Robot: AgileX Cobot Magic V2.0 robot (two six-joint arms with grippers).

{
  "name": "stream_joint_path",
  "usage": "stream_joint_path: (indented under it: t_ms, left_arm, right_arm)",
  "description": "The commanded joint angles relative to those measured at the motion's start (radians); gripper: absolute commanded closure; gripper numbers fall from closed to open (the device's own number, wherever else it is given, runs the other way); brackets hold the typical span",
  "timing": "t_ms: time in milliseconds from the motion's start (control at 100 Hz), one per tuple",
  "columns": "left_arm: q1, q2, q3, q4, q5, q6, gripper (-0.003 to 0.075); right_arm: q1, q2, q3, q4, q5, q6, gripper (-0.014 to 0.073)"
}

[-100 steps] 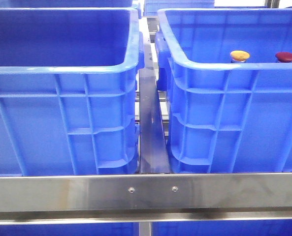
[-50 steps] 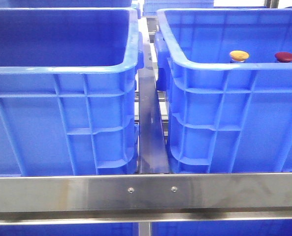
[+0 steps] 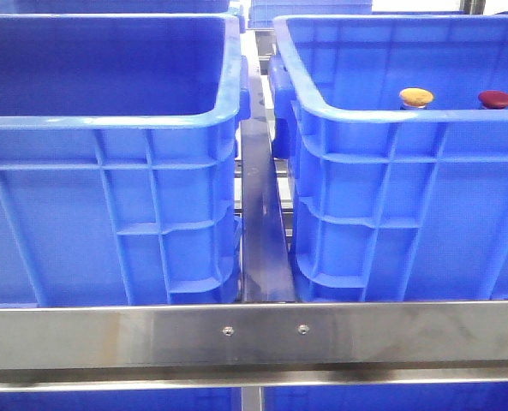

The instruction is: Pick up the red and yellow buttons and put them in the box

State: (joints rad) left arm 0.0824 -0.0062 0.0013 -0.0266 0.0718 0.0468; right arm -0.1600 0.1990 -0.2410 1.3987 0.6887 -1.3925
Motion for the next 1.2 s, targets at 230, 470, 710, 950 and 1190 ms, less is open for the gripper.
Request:
stream_joint_path:
  t_ms: [230,470,710,950,1190]
  left_arm:
    - [0.002,-0.031,0.052,0.011,-0.078,-0.011,0.0740]
    - [0.002,-0.031,0.052,0.011,-0.078,-0.011,0.0740]
    - [0.002,-0.031,0.052,0.011,-0.078,-0.011,0.0740]
    - [0.002,-0.031,0.052,0.011,-0.078,-0.011,0.0740]
    - [0.002,-0.031,0.052,0.011,-0.078,-0.011,0.0740]
  right_arm:
    - [0.002,0.007,-0.026,0.059,-0.014,-0.004,0.0650]
    - [0.002,0.007,-0.026,0.059,-0.014,-0.004,0.0650]
    - [0.002,0.007,-0.026,0.059,-0.014,-0.004,0.0650]
    - [0.001,0.005,-0.023,0.059,-0.017,-0.004,0.0650]
    - [0.003,-0.048,-0.023,0.012,-0.291,0.092,0.0650]
